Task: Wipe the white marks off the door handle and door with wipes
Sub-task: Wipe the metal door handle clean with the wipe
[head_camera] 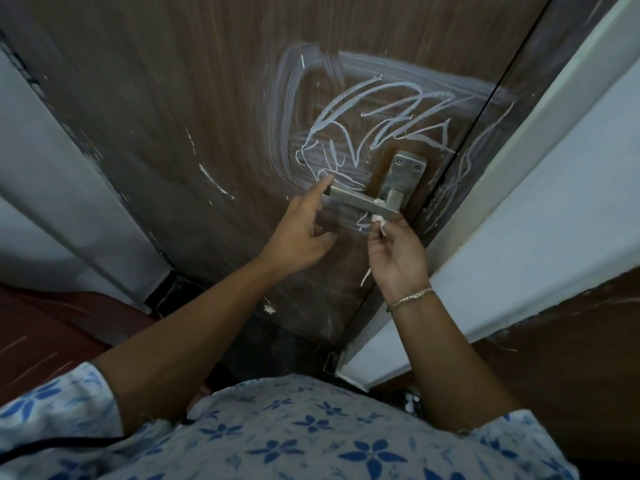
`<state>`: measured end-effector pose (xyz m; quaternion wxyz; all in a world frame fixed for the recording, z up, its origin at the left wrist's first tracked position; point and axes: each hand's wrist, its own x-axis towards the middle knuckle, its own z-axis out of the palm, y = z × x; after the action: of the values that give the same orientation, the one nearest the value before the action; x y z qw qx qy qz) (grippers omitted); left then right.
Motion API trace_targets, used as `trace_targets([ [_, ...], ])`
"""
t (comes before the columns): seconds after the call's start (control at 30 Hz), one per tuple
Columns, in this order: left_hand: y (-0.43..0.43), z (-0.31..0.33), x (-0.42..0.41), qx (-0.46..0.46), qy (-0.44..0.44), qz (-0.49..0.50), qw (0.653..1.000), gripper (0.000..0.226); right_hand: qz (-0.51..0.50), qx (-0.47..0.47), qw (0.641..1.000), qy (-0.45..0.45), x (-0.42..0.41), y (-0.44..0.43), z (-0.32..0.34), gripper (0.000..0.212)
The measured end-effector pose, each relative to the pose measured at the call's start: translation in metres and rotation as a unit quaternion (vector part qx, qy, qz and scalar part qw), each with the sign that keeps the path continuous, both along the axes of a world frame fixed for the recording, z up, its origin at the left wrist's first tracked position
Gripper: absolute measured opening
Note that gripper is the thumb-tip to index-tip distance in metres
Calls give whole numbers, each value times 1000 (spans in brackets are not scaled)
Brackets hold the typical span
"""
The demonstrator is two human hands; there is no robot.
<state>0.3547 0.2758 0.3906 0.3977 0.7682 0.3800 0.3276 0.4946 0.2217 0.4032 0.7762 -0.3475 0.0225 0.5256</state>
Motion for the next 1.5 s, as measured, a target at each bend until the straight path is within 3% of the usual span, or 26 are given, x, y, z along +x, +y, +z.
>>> trace_targets([
  [0.13, 0, 1, 0, -2, 10, -10, 1000, 90, 21, -1, 1000, 22, -5, 0, 0, 28],
  [0.33, -1, -1, 3, -18, 9, -8, 1000, 93, 54, -50, 997, -32, 1, 0, 6, 21],
  [0.43, 0, -1, 5, -19, 1, -4, 1000, 92, 127, -96, 978, -131, -2, -7, 15, 18],
  [0.53, 2, -2, 6, -16, -3, -5, 1000, 91, 147, -103, 924, -337, -11, -15, 23, 21],
  [0.6, 2, -1, 5, -37, -19, -5, 999, 92, 87, -118, 861, -487, -11, -15, 32, 21],
  [0.63, 2, -1, 5, -47, -31, -3, 998, 92, 45, -124, 809, -572, -9, -14, 36, 19],
  [0.7, 0, -1, 4, -52, -49, -1, 997, 91, -29, -121, 663, -738, -4, -12, 42, 19],
  [0.77, -1, 0, 2, -51, -52, 11, 997, 88, -30, -131, 493, -860, 0, -6, 43, 22],
  [0.83, -3, 3, 1, -54, -49, 24, 997, 79, 34, -182, 355, -916, 0, 2, 43, 25],
  [0.9, -5, 5, 1, -63, -46, 30, 996, 68, 82, -225, 297, -924, 0, 8, 45, 26],
  [0.97, -5, 6, 0, -71, -38, 26, 996, 65, 102, -229, 273, -929, -1, 11, 45, 30],
  [1.1, -4, 5, -1, -78, -27, 9, 997, 68, 117, -243, 265, -926, -9, 8, 41, 52],
  [1.27, -10, 7, 1, -80, -39, 11, 996, 74, 88, -252, 239, -934, -11, 12, 38, 22],
  [1.5, -8, 8, -7, -96, -49, 7, 994, 76, 72, -282, 220, -931, -21, 21, 38, 28],
])
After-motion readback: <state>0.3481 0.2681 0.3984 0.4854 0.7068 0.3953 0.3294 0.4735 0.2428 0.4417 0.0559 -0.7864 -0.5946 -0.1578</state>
